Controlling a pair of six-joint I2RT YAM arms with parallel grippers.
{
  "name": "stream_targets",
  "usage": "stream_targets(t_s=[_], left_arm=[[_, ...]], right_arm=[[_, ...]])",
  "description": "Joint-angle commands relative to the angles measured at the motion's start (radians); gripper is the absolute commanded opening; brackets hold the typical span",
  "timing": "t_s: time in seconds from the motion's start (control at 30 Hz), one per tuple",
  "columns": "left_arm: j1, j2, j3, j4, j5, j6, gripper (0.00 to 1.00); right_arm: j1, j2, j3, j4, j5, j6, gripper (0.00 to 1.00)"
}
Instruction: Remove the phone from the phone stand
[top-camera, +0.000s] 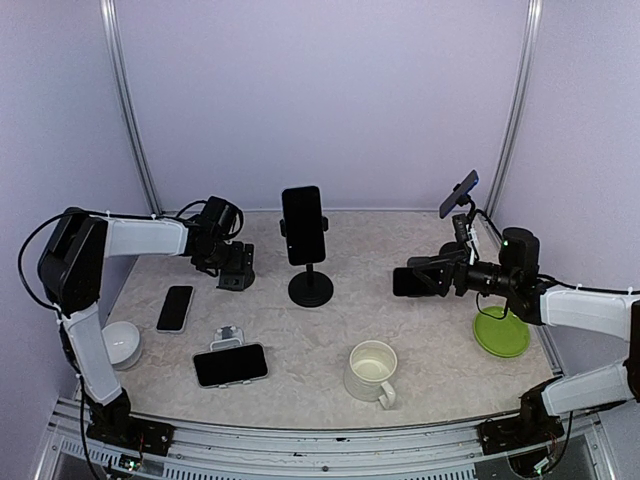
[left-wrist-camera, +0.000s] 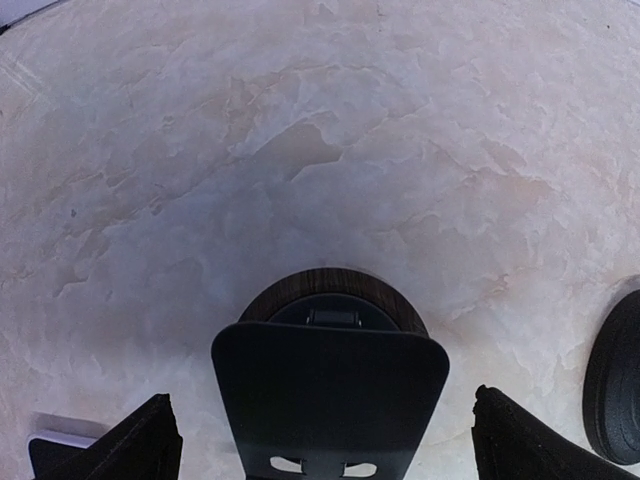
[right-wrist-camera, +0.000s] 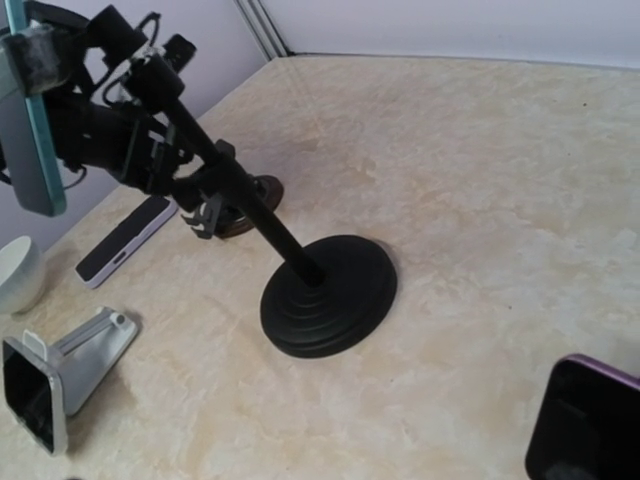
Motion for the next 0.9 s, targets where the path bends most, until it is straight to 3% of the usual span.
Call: stream_targets(t_s=[0.0,0.2,0.7,0.87], left_arm=[[-0.003,0.051,0.037,0.03,0.004,-0.005,0.99],[-0.004,0.103,0.058,0.049,0.012,-0.004,0.96],[0.004,0.119,0.123,0.034,-0.003,0.02,0.6],[0.014,0.112,0.157,0.006,-0.006,0.043,0.56]], right_arm=[[-0.004,-0.015,-0.01,-0.001,0.018,0.006,1.0],[-0.004,-0.007,-0.007,-0.003,0.02,0.006,1.0],[-0.004,-0.004,0.002,-0.024,0.044,0.007,1.0],[-0.004,-0.001,0.007,-0.026,0.042,0.009,1.0]])
